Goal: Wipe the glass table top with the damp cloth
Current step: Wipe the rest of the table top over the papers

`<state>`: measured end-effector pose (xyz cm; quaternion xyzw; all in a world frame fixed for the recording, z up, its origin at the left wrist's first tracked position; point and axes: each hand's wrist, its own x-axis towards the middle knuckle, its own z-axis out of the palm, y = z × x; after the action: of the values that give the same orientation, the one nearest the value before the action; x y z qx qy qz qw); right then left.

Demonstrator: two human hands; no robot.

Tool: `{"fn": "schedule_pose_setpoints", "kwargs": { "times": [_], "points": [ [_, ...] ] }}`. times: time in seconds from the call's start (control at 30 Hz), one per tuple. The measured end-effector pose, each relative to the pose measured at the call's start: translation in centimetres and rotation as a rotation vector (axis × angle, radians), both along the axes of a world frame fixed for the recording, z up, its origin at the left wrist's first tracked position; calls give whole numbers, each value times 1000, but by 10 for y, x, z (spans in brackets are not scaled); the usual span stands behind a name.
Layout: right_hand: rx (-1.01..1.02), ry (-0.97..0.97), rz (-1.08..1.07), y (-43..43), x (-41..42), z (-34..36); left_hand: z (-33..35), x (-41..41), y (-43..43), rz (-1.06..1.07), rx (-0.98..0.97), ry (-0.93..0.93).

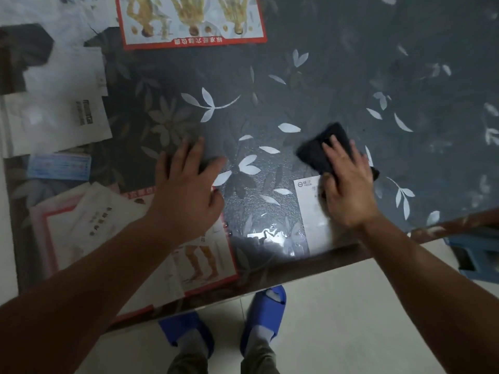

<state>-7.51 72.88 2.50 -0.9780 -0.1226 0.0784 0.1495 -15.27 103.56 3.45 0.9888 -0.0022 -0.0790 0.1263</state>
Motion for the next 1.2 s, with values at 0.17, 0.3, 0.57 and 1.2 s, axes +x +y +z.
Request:
{"fn": "schedule_pose_setpoints", "kwargs": {
  "times": [0.17, 0.3, 0.57, 1.2],
  "points": [
    [41, -6, -205, 7, -55, 4, -14, -5, -5, 48, -113, 34],
    [-26, -1, -92, 76, -94, -2, -15, -1, -3, 89, -217, 77],
    [16, 5, 142, 67, -66, -3, -4, 0, 3, 98, -384, 170],
    [-1, -14, -211, 1, -77, 0, -12, -8, -5, 62, -165, 17]
  ]
}}
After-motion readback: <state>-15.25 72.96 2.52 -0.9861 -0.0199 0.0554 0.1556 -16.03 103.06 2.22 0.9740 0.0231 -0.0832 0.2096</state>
